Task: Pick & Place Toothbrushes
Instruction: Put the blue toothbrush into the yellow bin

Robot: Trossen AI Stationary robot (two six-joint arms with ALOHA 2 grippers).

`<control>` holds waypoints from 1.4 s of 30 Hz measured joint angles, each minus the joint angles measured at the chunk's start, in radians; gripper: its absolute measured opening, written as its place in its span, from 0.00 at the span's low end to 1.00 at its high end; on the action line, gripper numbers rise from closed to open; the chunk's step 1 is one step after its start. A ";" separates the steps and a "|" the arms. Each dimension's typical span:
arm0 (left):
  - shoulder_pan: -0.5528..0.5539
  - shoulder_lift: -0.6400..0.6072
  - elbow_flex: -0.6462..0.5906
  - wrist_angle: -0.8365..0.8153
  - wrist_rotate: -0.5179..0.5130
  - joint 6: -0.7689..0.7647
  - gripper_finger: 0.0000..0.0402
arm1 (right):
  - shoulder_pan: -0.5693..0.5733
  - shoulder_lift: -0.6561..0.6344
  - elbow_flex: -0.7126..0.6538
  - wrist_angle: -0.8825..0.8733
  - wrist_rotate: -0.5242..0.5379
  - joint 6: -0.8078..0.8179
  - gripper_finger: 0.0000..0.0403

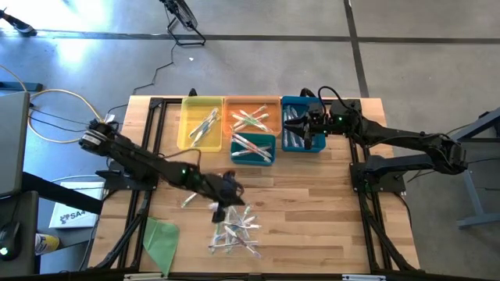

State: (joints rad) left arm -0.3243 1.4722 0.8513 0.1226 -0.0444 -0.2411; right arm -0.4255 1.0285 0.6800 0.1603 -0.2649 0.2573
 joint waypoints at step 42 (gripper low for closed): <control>0.811 -0.374 0.001 -0.084 -0.029 0.184 0.00 | 0.000 0.000 0.000 -0.013 0.160 0.001 0.21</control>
State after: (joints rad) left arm 0.4869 1.0978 0.8524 0.0387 -0.0731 -0.0570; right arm -0.4254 1.0284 0.6799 0.1470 -0.1054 0.2581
